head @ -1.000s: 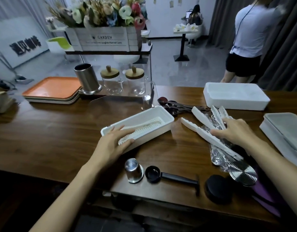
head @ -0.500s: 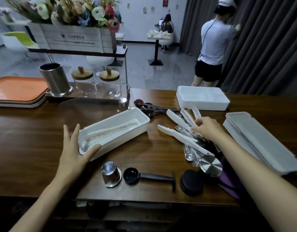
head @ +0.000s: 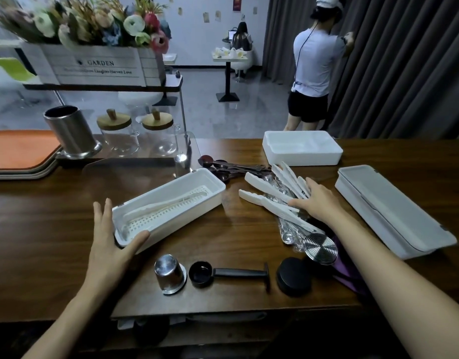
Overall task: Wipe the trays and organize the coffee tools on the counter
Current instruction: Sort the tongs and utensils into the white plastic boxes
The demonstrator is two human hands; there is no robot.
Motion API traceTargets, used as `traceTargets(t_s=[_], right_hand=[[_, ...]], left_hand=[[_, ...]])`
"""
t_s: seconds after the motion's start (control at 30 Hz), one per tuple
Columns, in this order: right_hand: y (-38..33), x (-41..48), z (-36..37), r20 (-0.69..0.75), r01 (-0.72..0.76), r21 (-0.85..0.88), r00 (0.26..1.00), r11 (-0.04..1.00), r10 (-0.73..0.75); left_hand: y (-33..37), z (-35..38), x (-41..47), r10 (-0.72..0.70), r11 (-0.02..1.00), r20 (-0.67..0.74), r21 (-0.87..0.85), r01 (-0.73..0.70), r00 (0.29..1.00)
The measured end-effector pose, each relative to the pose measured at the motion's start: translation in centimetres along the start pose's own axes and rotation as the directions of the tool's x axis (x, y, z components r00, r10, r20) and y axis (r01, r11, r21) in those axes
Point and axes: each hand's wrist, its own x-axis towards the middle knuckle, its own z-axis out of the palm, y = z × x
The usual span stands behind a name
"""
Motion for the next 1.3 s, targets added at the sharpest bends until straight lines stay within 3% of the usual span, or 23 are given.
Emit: traceTargets(t_s=[0.4,0.67,0.8,0.9,1.0,1.17,1.3], right_hand=[[0.4,0.1,0.0,0.053,-0.027,-0.024,0.998,0.999,0.028],[2.5,-1.7,0.1,0.135,0.010,0.174,0.990,0.985,-0.033],[2.1,-2.2,0.2,0.180,0.075,0.132,0.979,0.988,-0.098],[1.6,-2.4,0.8,0.134,0.119,0.054,0.983,0.991,-0.125],[1.0,-2.5,1.1,0.097,0.092,0.031,0.991,0.995,-0.095],[1.5,-2.5,1.1,0.164,0.069,-0.036,0.984,0.997,-0.063],[1.8,-2.6,1.1,0.077,0.032,-0.047,0.997,0.998,-0.028]], left_hand=[[-0.4,0.2,0.9,0.000,1.000,0.070,0.028,-0.002,0.998],[-0.9,0.5,1.2,0.000,1.000,0.100,0.005,0.000,0.995],[-0.7,0.5,1.1,0.021,0.999,0.122,0.022,-0.024,0.992],[-0.7,0.4,1.1,0.024,0.999,0.142,0.024,-0.028,0.990],[-0.7,0.4,1.1,0.030,0.999,0.144,0.027,-0.034,0.989],[-0.6,0.5,1.0,0.027,0.999,0.136,0.035,-0.032,0.990],[-0.6,0.5,1.1,0.024,0.999,0.141,0.038,-0.030,0.990]])
